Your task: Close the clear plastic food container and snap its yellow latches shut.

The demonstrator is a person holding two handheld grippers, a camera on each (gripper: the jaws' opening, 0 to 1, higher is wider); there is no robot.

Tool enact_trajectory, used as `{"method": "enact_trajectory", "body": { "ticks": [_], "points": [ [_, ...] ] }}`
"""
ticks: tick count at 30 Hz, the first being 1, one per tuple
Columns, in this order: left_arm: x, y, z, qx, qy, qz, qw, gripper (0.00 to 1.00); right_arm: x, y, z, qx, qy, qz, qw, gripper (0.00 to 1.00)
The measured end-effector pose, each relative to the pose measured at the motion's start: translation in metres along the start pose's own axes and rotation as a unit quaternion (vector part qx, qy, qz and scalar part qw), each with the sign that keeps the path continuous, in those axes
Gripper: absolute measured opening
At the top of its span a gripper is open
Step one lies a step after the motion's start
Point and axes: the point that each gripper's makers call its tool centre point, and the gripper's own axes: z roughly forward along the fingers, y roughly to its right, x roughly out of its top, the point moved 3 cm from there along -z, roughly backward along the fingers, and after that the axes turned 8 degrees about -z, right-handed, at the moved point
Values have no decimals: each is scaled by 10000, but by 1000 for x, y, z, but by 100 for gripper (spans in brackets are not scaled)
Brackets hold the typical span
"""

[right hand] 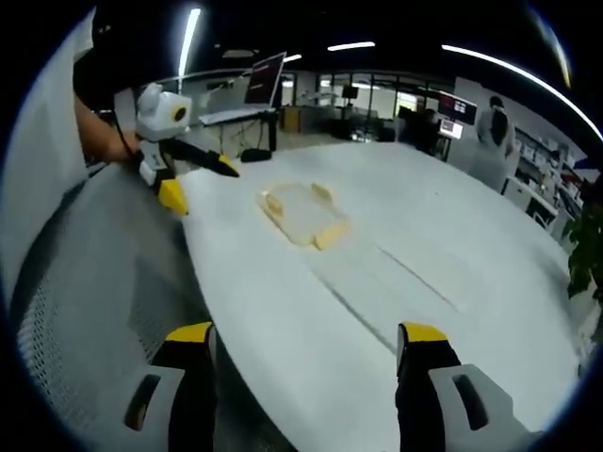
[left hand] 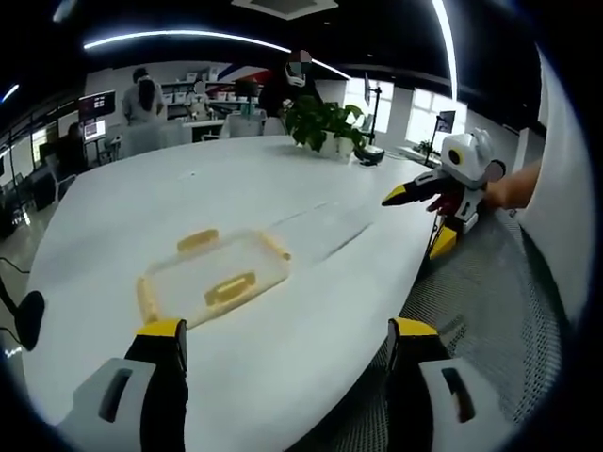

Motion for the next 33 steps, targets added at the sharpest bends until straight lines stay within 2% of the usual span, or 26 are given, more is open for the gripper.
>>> {"method": "enact_trajectory", "body": {
  "ticks": [20, 24, 33],
  "points": [
    [5, -4, -3, 27, -58, 140, 9999, 83, 5, 4, 7, 118, -207, -390, 9990, 75],
    [12, -8, -3, 29, -29, 249, 9997, 83, 8, 4, 11, 176, -236, -534, 9981, 75],
    [17, -18, -2, 36, -29, 324, 9995, 83, 19, 12, 19, 237, -210, -662, 9973, 75]
  ]
}}
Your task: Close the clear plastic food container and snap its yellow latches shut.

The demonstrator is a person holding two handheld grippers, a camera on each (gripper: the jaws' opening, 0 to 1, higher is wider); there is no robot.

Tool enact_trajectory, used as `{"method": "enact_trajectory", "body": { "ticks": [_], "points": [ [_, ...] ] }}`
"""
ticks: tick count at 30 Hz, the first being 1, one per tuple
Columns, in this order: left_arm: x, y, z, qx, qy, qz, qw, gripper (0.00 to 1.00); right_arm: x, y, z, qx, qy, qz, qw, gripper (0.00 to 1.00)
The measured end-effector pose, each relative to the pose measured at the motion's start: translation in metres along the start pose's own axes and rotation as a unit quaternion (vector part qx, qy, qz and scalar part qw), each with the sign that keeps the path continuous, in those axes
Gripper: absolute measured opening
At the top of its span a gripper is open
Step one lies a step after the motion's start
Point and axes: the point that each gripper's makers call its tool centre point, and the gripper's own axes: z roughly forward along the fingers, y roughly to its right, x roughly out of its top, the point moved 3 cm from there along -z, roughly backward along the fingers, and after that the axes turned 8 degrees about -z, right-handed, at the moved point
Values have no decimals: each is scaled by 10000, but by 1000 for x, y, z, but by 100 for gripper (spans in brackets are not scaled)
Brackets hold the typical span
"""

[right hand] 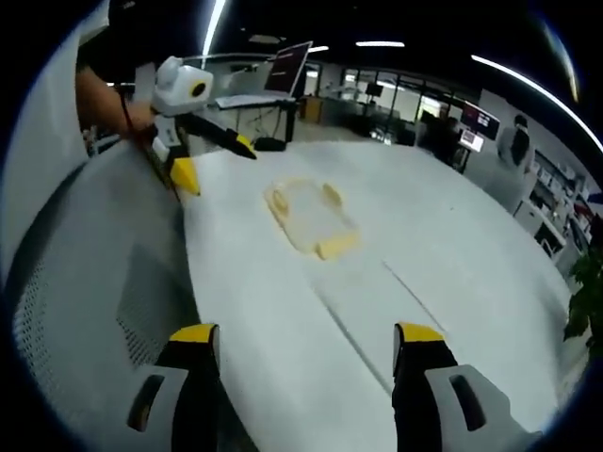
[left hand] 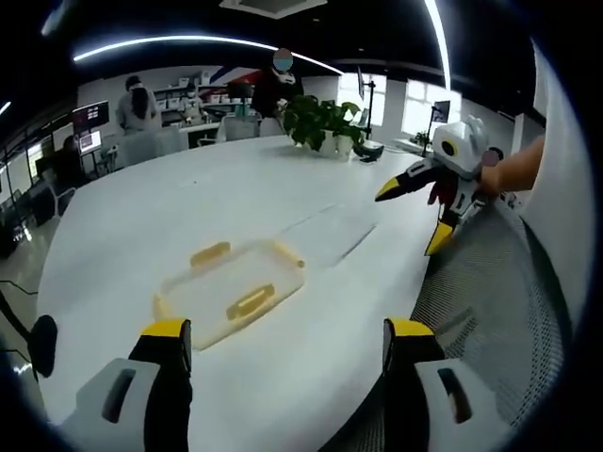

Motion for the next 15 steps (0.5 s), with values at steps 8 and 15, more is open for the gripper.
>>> {"method": "enact_trajectory", "body": {
  "ticks": [8, 15],
  "points": [
    [3, -13, -1, -8, -70, 153, 9999, 83, 9, 5, 8, 149, -45, -207, 9997, 71],
    [4, -20, 0, -79, -142, 306, 9994, 83, 14, 6, 15, 235, -69, -334, 9991, 69]
  ]
}}
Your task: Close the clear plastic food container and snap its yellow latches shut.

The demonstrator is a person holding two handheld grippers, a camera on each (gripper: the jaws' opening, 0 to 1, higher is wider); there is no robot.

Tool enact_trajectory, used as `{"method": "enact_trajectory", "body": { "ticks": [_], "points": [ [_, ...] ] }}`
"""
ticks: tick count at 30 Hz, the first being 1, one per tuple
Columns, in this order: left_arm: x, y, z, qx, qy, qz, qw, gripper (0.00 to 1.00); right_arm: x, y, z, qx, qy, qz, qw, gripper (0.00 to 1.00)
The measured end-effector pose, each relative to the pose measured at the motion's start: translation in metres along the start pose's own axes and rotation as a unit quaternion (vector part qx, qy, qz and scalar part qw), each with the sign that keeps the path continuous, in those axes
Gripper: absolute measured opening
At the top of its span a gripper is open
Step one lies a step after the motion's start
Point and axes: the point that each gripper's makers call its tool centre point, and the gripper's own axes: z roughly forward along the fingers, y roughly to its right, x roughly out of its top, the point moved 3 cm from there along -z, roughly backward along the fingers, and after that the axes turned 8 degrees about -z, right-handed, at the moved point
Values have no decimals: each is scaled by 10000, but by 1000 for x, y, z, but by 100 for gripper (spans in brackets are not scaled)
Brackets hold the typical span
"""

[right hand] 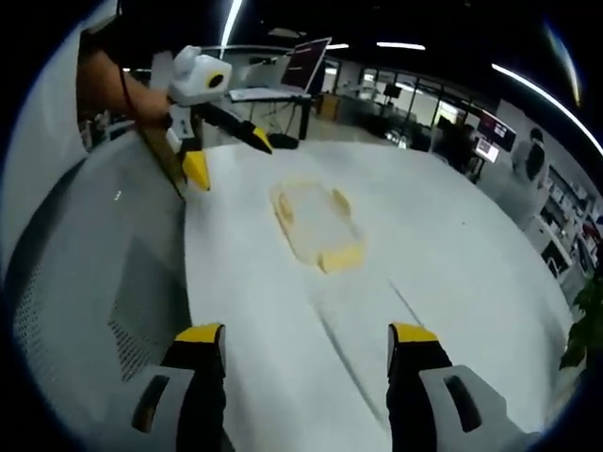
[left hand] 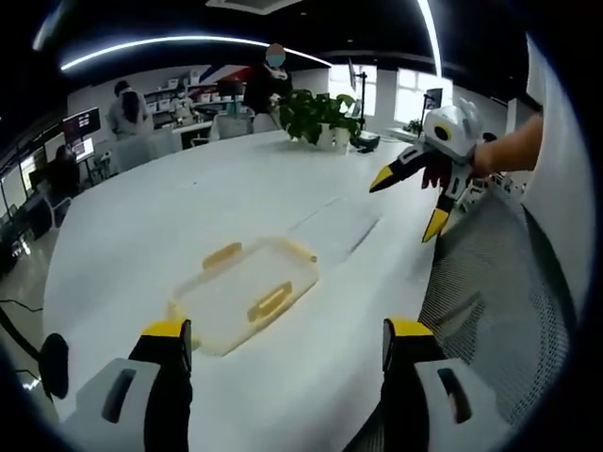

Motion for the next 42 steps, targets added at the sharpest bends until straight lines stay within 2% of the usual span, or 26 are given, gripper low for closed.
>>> {"method": "enact_trajectory", "body": {
  "ticks": [9, 27, 42],
  "points": [
    [-2, -6, 1, -69, -164, 251, 9995, 83, 9, 5, 8, 92, -17, -153, 9998, 66],
    [-1, -31, -3, -183, -381, 444, 9981, 82, 30, 20, 27, 275, 15, -430, 9987, 66],
    [-1, -46, 4, -290, -613, 719, 9951, 79, 34, 28, 44, 501, -76, -595, 9969, 64]
  ]
}}
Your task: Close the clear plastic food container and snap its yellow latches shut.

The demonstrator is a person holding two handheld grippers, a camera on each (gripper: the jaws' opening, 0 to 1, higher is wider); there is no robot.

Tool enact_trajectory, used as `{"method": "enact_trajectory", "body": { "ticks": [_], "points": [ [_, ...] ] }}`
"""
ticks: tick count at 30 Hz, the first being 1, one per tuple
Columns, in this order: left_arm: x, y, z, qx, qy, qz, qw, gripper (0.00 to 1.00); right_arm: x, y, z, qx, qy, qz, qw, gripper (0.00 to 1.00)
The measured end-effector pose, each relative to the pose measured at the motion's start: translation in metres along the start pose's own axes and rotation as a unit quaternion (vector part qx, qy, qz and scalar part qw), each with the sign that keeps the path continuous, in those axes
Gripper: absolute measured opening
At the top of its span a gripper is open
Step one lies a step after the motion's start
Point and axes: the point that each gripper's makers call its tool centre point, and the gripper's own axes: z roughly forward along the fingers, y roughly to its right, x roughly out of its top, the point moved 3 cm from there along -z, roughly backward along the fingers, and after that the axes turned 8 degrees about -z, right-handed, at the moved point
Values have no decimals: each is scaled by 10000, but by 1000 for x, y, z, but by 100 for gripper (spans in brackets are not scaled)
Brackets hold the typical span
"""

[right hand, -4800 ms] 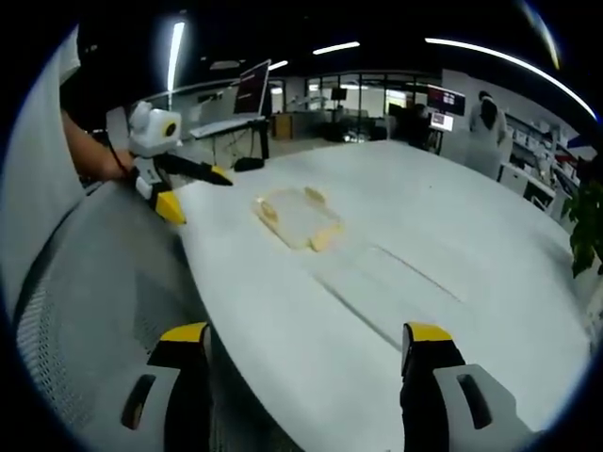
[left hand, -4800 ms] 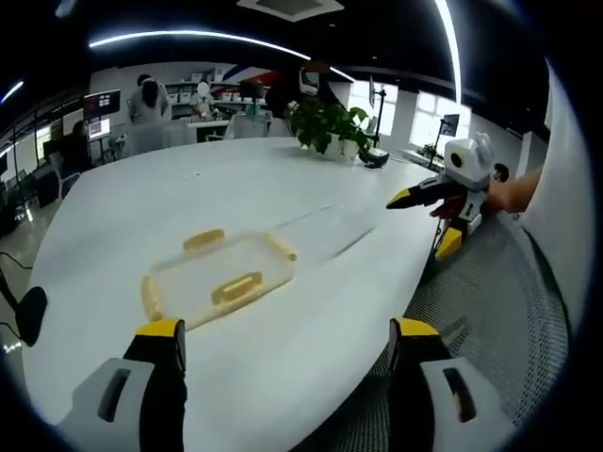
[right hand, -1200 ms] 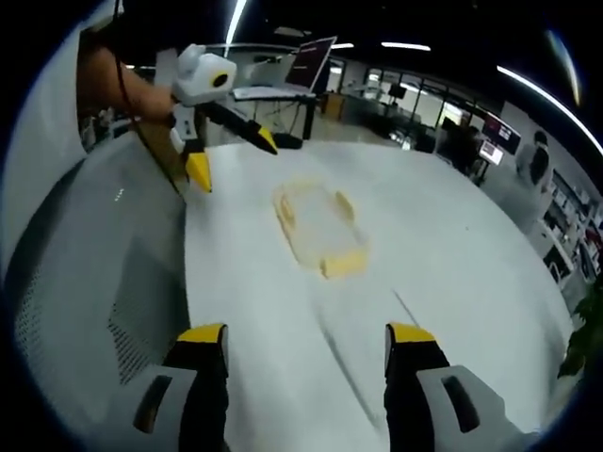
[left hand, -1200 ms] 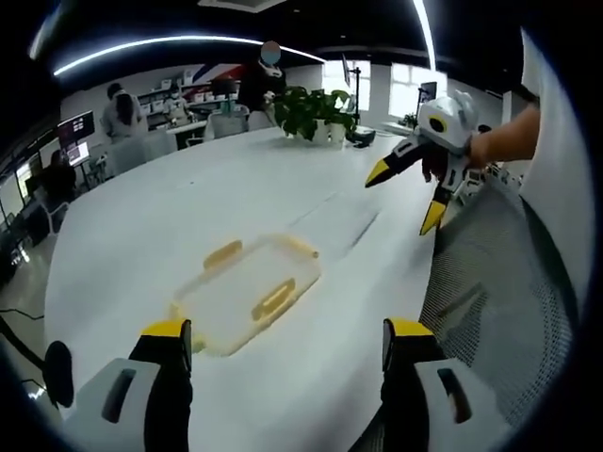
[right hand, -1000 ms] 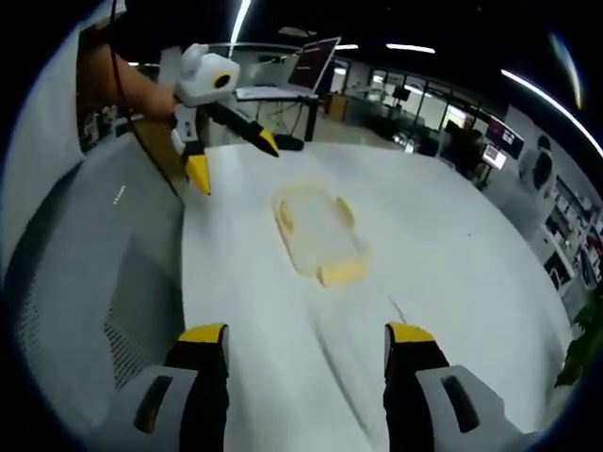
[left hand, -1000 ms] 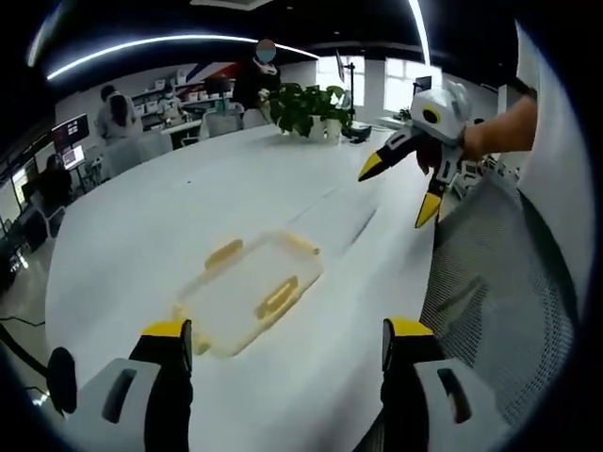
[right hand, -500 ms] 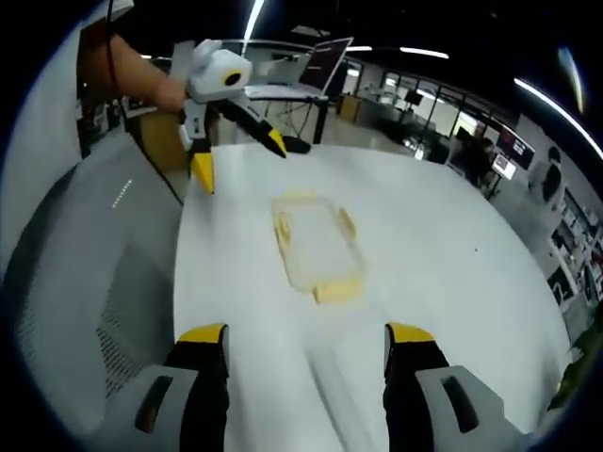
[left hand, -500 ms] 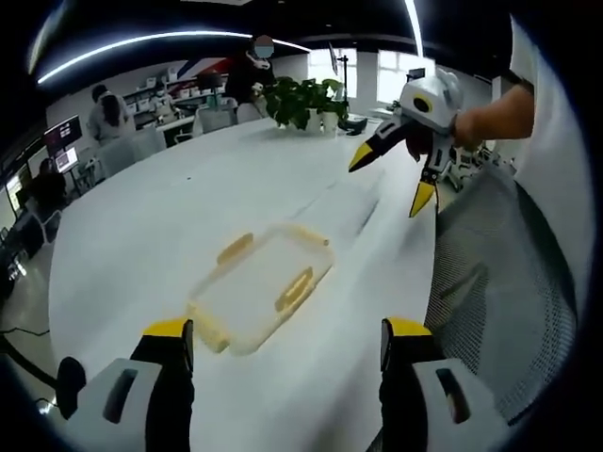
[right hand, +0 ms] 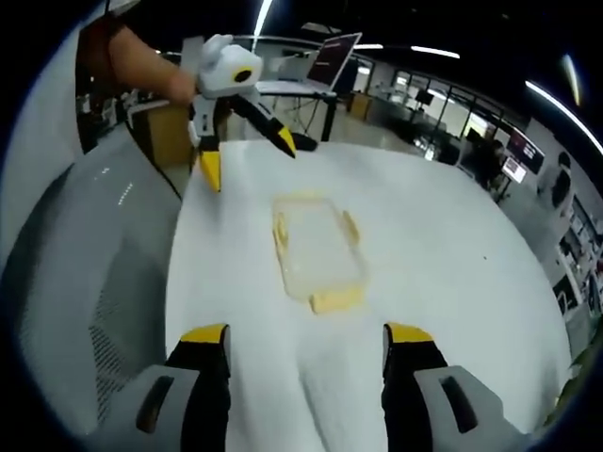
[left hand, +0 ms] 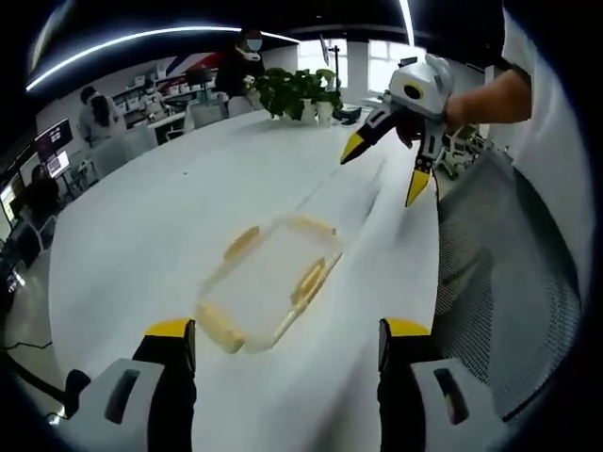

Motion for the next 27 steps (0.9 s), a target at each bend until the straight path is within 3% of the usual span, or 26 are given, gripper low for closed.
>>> {"method": "enact_trajectory", "body": {
  "ticks": [7, 11, 15, 27],
  "points": [
    [-1, -8, 5, 16, -95, 58, 9999, 77, 2, 10, 5, 49, 12, -83, 10000, 63],
    [-10, -11, 14, 67, -250, 46, 9997, 76, 0, 16, 3, 19, 35, -47, 10000, 64],
    [-1, -6, 13, 4, -155, 88, 9998, 76, -3, 19, 1, 31, 43, -86, 9999, 63],
    [2, -15, 14, -78, -401, 413, 9983, 76, 0, 28, 7, 62, 59, -208, 9997, 63]
  ]
}}
